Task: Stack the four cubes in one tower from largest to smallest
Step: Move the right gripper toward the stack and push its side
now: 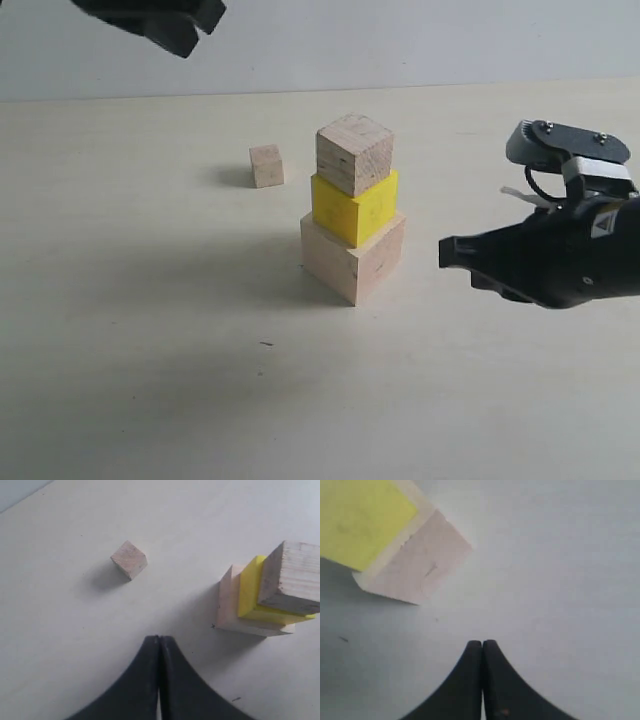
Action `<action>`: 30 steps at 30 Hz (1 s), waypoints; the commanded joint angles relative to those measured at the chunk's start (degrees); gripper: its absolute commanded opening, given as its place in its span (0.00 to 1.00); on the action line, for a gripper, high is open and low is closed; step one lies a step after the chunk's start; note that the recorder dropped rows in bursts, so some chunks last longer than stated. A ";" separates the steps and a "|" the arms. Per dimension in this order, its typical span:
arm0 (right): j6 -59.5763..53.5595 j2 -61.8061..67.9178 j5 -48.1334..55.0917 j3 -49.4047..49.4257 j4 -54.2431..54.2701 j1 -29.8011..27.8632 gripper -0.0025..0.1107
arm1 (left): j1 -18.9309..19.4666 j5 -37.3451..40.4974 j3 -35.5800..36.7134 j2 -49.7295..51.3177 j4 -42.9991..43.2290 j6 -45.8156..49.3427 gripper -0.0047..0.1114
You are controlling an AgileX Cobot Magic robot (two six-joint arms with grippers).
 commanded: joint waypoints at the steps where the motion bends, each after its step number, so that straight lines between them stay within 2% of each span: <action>1: 0.18 4.68 -2.24 -4.43 3.35 -0.01 0.02 | 0.75 -8.99 11.19 -5.90 -3.98 -0.55 0.04; 8: 2.63 13.47 -1.50 -7.69 7.22 -2.81 0.02 | 0.75 -19.25 26.63 -16.20 -6.38 -0.55 0.04; 11: 2.53 14.21 -1.22 -7.69 11.82 -4.11 0.02 | 0.75 -19.73 30.20 -20.56 -8.60 -0.65 0.04; 16: 0.97 14.21 0.09 -9.62 16.96 -6.09 0.02 | 0.75 -11.56 32.35 -25.71 -9.19 -0.65 0.04; 20: 0.48 14.35 0.99 -12.25 17.60 -7.89 0.02 | 0.75 -11.42 32.99 -29.94 -9.44 -1.00 0.04; 24: -2.24 16.25 4.91 -15.94 17.76 -12.05 0.02 | 0.75 -11.03 32.99 -33.58 -9.44 -0.99 0.04; 26: -4.25 17.70 6.42 -17.38 20.21 -13.99 0.02 | 0.75 -10.76 32.99 -35.17 -9.44 -0.99 0.04; 30: -13.79 21.53 9.85 -19.79 31.80 -16.89 0.02 | 0.75 -11.27 32.99 -37.30 -9.22 -0.88 0.04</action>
